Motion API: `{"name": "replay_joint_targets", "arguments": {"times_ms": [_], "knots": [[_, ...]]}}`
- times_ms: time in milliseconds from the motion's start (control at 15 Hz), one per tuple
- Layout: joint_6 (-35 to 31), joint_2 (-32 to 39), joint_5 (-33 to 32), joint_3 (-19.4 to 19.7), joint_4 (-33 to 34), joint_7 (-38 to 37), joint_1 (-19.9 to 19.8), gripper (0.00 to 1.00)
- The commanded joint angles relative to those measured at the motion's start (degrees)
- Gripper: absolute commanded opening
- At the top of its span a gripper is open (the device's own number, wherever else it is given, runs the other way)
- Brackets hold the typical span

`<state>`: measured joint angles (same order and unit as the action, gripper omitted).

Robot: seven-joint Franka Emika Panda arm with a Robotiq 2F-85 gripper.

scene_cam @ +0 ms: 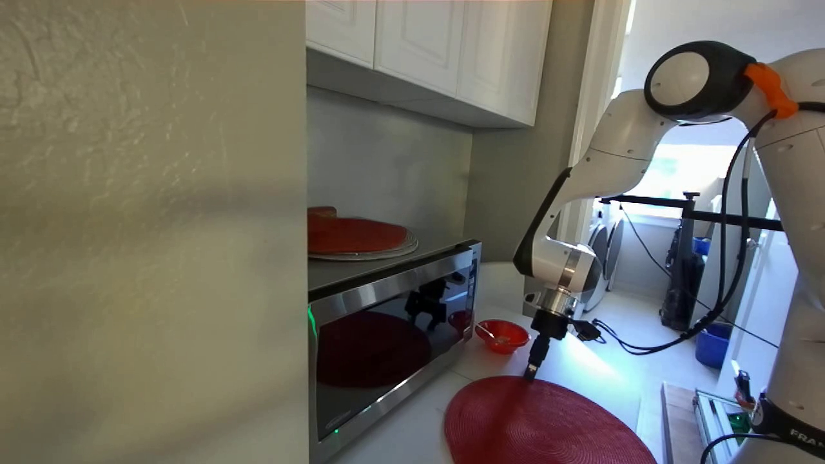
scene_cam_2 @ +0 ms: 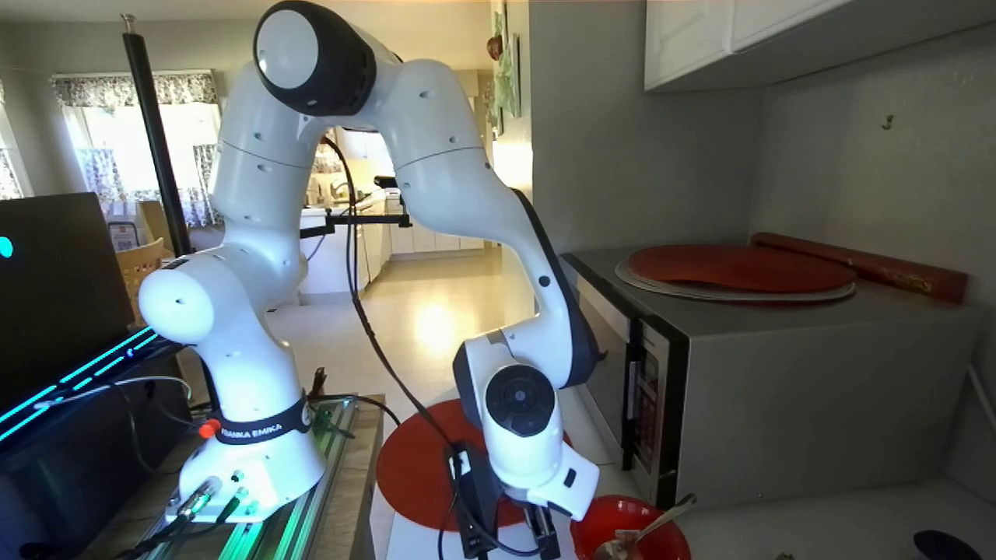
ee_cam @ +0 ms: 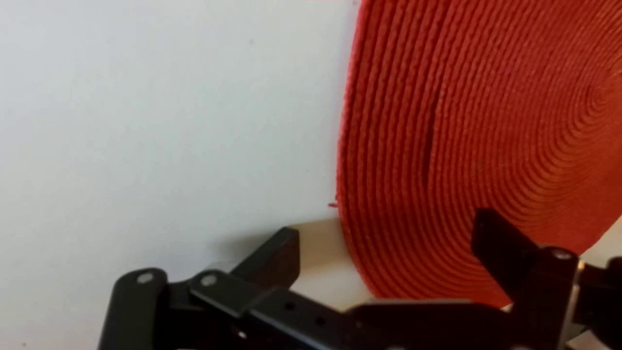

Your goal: Put the orange object on the microwave

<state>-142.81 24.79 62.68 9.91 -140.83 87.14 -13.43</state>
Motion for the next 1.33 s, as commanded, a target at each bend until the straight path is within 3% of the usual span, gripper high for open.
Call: {"name": "replay_joint_targets", "arguments": {"times_ms": [0, 733, 1267], "knots": [[-1.3, -0.8, -1.4, -0.4, -2.0, 2.4, -0.9, 1.00], [-4.1, -3.4, -1.7, -0.7, -7.0, 9.7, -0.5, 1.00], [-4.8, -4.7, -0.1, -2.2, -10.5, 10.9, 0.2, 1.00]]}}
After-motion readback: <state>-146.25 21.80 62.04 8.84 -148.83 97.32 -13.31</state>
